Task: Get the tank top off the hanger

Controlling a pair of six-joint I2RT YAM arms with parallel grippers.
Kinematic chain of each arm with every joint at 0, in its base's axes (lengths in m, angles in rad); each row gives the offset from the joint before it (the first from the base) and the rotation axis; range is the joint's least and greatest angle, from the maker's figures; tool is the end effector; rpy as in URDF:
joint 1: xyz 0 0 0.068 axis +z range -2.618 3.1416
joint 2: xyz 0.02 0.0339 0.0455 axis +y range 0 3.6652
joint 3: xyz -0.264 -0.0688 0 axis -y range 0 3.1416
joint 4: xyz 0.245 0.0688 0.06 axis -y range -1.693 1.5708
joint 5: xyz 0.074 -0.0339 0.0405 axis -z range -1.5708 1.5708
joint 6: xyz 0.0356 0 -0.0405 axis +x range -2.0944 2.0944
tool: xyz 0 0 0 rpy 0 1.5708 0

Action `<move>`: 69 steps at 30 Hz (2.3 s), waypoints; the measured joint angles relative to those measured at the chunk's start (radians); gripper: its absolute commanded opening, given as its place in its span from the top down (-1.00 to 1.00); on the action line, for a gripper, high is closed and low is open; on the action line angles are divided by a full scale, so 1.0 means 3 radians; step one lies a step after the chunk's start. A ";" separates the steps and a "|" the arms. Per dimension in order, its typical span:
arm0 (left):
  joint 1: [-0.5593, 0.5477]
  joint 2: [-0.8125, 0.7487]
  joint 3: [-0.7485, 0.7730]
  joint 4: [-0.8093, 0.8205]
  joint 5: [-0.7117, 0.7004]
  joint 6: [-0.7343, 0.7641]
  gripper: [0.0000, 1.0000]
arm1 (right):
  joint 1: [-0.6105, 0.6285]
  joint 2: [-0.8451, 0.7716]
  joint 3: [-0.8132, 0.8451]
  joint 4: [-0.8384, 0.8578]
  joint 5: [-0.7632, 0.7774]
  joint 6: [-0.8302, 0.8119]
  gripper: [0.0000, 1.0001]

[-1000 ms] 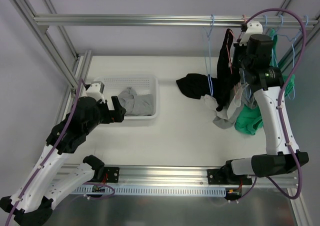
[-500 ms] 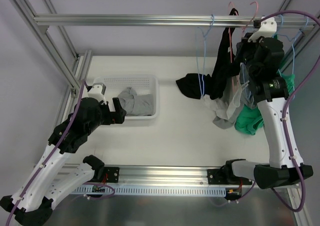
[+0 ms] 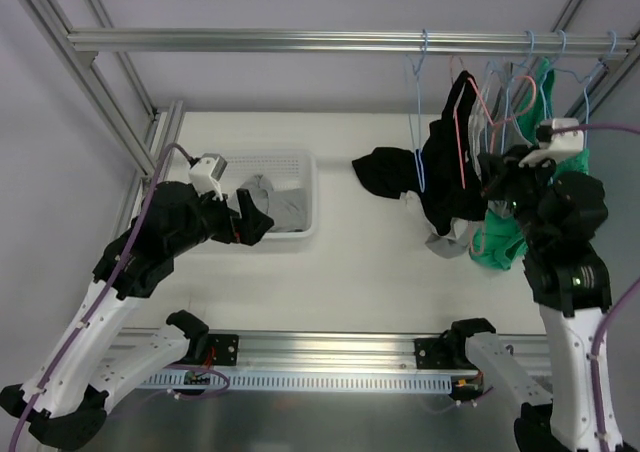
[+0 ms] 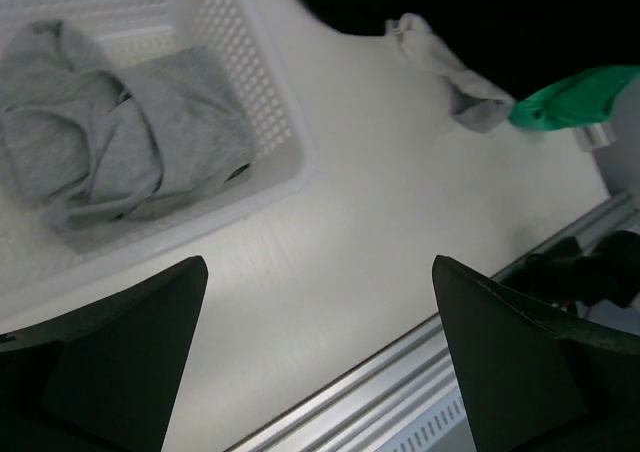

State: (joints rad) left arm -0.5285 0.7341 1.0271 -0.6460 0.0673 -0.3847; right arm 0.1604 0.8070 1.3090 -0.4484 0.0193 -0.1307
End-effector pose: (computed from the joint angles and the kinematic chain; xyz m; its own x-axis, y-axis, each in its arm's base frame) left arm 0.1231 -0.0747 0.3807 -0.4860 -0.1498 -0.8610 0.4048 0.8346 -0.3737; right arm 0.1311 0.0205 0.4805 0.0708 -0.1205 -0.9902 -0.1326 0.9827 -0.1291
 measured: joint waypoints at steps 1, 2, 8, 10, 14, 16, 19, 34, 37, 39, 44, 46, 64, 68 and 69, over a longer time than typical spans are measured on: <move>0.0000 0.0056 0.0079 0.0080 0.0141 -0.0008 -0.97 | 0.0000 -0.0136 -0.0022 -0.0113 -0.0047 0.0003 0.99; -0.0003 0.0106 0.0150 0.0142 0.0256 -0.0020 -0.97 | 0.0000 -0.0295 -0.0032 -0.0253 -0.0104 0.0001 0.99; -0.0538 0.0664 0.0886 0.0683 0.0613 0.0032 -0.97 | 0.0000 -0.0886 0.0155 -0.1122 -0.0436 -0.0028 0.99; -0.1007 0.1015 0.1381 0.0793 0.0518 0.0216 -0.97 | 0.0000 -0.1035 0.0242 -0.1394 -0.0558 -0.0033 0.99; -0.1667 0.1771 0.2363 0.1021 0.0348 0.0666 -0.91 | 0.0000 -0.1286 0.0589 -0.1982 -0.0722 -0.0031 0.99; -0.1798 0.2144 0.2800 0.1083 0.0296 0.0858 -0.87 | 0.0000 -0.1316 0.0882 -0.2206 -0.0774 -0.0031 0.99; -0.1879 0.2578 0.3227 0.1142 0.0243 0.1068 -0.75 | 0.0014 -0.1345 0.1279 -0.2372 -0.0884 -0.0027 0.99; -0.2057 0.2965 0.3141 0.1155 0.0179 0.1525 -0.42 | 0.0085 -0.1343 0.1408 -0.2532 -0.1345 0.0039 0.99; -0.2060 0.2906 0.2968 0.1225 0.0167 0.1520 -0.59 | 0.0085 -0.1339 0.1361 -0.2522 -0.1328 0.0038 0.99; -0.2060 0.2828 0.2787 0.1302 0.0116 0.1503 -0.61 | 0.0085 -0.1328 0.1301 -0.2508 -0.1292 0.0037 0.99; -0.2051 0.2522 0.2257 0.1513 -0.0182 0.1431 -0.64 | 0.0089 -0.1280 0.1086 -0.2440 -0.1214 0.0029 0.99; -0.2051 0.2415 0.2127 0.1597 -0.0313 0.1395 -0.64 | 0.0089 -0.1251 0.1022 -0.2373 -0.1226 0.0029 0.99; -0.2083 0.1918 0.1731 0.2136 -0.0727 0.0964 -0.66 | 0.0089 -0.1106 0.0676 -0.2045 -0.1083 0.0028 0.99; -0.2083 0.1943 0.1706 0.2144 -0.0519 0.0966 -0.57 | 0.0089 -0.1102 0.0675 -0.1951 -0.1161 0.0039 0.99; -0.2083 0.1963 0.1706 0.2145 -0.0456 0.0970 -0.51 | 0.0089 -0.1100 0.0675 -0.1930 -0.1190 0.0041 0.99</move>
State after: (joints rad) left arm -1.1534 1.3231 1.5391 -0.0025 -0.0696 -0.0937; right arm 0.1871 0.4770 1.5116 -1.0275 -0.3378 -0.1184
